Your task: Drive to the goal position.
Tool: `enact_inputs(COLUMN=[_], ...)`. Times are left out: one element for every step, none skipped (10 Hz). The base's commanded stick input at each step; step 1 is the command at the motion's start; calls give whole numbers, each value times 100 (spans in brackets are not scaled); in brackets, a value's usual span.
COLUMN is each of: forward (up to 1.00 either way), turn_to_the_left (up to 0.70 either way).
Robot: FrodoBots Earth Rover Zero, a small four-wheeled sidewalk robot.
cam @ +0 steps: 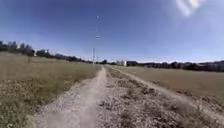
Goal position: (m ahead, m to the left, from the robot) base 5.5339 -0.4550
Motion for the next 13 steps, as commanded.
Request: enact_inputs(forward=[70,70,70,70,70,70,70,70,70,70,70,70,70], turn_to_the_left=[-35,-35,-35,-11,0,0,0,-15,-35,-35,-29,0,0])
